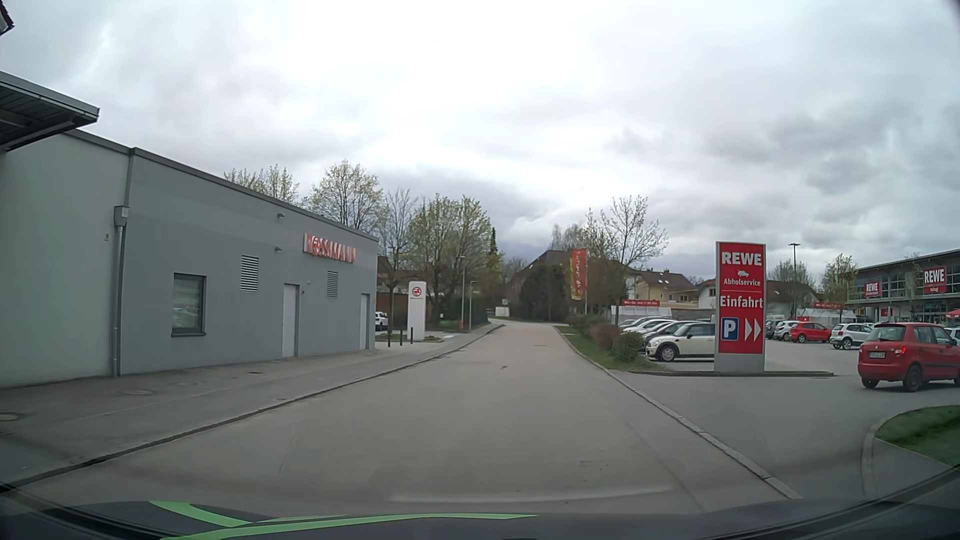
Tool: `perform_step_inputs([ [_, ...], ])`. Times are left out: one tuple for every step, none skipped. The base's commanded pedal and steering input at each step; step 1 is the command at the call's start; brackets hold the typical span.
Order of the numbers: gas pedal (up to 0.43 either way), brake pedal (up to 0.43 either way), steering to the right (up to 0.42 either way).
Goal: Follow the waypoints while adhering to traffic rules and regulations
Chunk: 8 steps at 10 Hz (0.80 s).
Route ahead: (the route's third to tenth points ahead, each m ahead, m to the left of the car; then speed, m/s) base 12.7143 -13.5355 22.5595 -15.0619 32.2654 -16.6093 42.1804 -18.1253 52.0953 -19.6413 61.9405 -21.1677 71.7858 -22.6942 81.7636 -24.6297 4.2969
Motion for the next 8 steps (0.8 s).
perform_step_inputs([
  [0.000, 0.000, 0.132],
  [0.000, 0.000, 0.131],
  [0.000, 0.000, 0.138],
  [0.000, 0.012, 0.159],
  [0.000, 0.067, 0.184],
  [0.000, 0.073, 0.203],
  [0.000, 0.091, 0.229],
  [0.000, 0.098, 0.254],
])
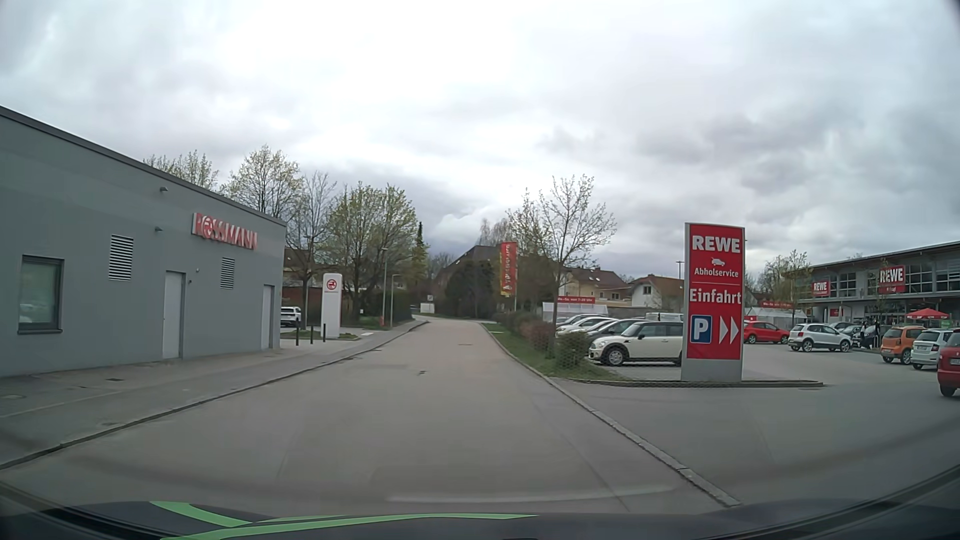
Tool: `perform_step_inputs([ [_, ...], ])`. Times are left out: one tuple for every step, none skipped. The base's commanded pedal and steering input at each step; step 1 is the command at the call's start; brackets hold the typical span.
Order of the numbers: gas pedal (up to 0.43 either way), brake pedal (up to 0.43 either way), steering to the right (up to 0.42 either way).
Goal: Follow the waypoints while adhering to traffic rules and regulations
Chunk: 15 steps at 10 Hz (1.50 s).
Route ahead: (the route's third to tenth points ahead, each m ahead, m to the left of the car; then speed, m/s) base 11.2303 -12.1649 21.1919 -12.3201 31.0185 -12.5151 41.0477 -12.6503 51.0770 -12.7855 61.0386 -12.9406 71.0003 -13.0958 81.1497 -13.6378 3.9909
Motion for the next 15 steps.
perform_step_inputs([
  [0.000, 0.110, 0.281],
  [0.000, 0.116, 0.291],
  [0.000, 0.122, 0.299],
  [0.000, 0.122, 0.317],
  [0.000, 0.122, 0.350],
  [0.000, 0.122, 0.381],
  [0.000, 0.122, 0.408],
  [0.000, 0.116, 0.444],
  [0.000, 0.098, 0.471],
  [0.000, 0.024, 0.499],
  [0.000, 0.000, 0.519],
  [0.000, 0.000, 0.535],
  [0.000, 0.000, 0.551],
  [0.000, 0.000, 0.559],
  [0.000, 0.000, 0.560],
])
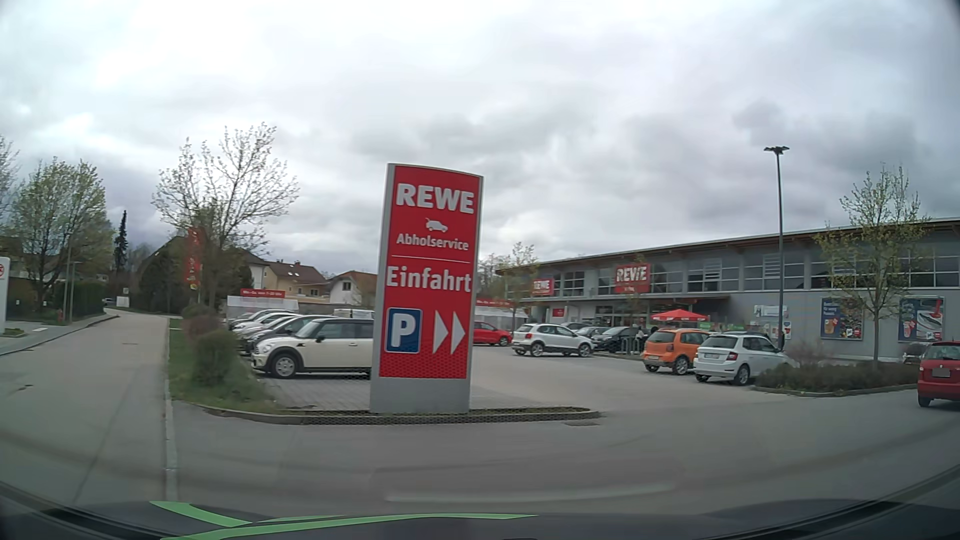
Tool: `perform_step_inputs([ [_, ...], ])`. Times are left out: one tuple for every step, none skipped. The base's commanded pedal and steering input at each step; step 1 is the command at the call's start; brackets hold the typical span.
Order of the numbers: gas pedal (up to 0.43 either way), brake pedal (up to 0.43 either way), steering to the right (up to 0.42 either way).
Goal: Follow the waypoints while adhering to traffic rules and regulations
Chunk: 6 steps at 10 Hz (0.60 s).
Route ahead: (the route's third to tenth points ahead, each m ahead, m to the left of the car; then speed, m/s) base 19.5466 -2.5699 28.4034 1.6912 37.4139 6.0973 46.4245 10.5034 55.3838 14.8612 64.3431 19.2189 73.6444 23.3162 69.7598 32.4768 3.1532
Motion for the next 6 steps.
perform_step_inputs([
  [0.000, 0.000, 0.571],
  [0.000, 0.000, 0.587],
  [0.000, 0.000, 0.610],
  [0.000, 0.000, 0.635],
  [0.000, 0.000, 0.649],
  [0.000, 0.000, 0.659],
])
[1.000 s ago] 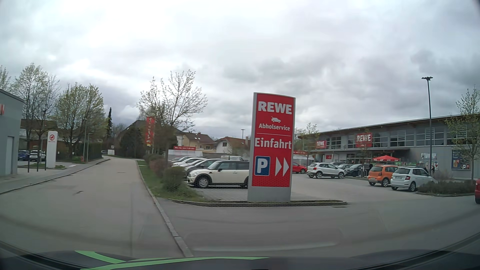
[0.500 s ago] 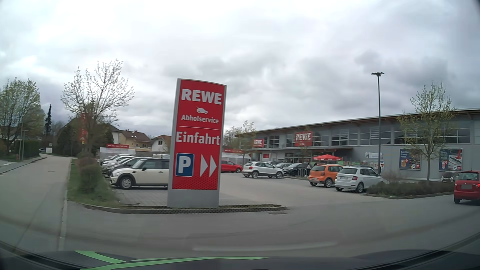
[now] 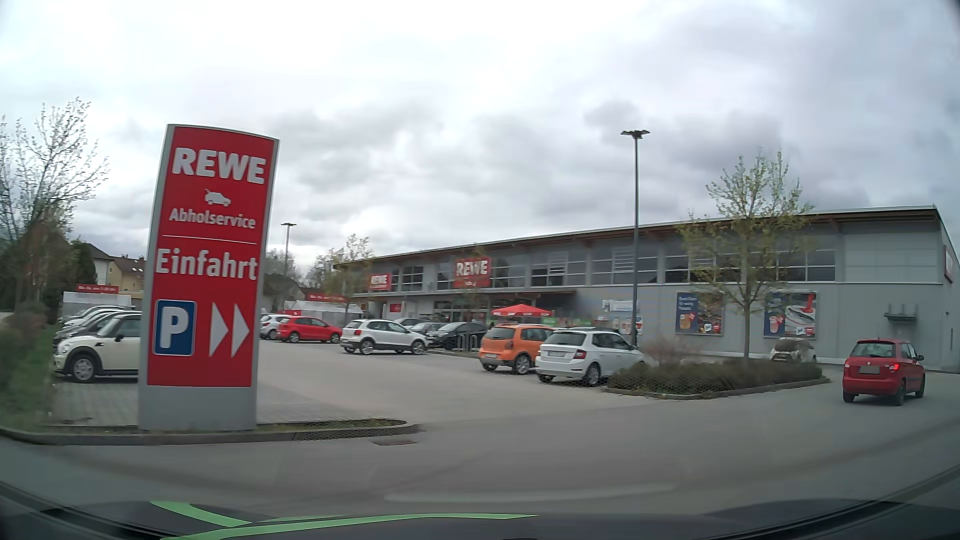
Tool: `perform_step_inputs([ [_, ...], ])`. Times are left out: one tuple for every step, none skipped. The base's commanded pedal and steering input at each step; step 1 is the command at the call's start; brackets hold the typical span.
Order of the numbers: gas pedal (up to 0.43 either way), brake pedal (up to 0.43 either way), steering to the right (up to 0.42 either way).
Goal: Follow the waypoints while adhering to traffic rules and regulations
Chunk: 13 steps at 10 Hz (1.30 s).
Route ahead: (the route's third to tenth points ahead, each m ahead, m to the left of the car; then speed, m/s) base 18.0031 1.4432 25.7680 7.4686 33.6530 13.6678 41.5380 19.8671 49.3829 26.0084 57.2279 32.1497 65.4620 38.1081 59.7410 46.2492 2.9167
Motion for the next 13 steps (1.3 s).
perform_step_inputs([
  [0.000, 0.000, 0.662],
  [0.000, 0.085, 0.665],
  [0.000, 0.116, 0.670],
  [0.000, 0.128, 0.677],
  [0.000, 0.146, 0.683],
  [0.000, 0.165, 0.684],
  [0.000, 0.183, 0.684],
  [0.000, 0.195, 0.684],
  [0.000, 0.207, 0.684],
  [0.000, 0.213, 0.679],
  [0.000, 0.220, 0.666],
  [0.000, 0.220, 0.649],
  [0.000, 0.220, 0.621],
])
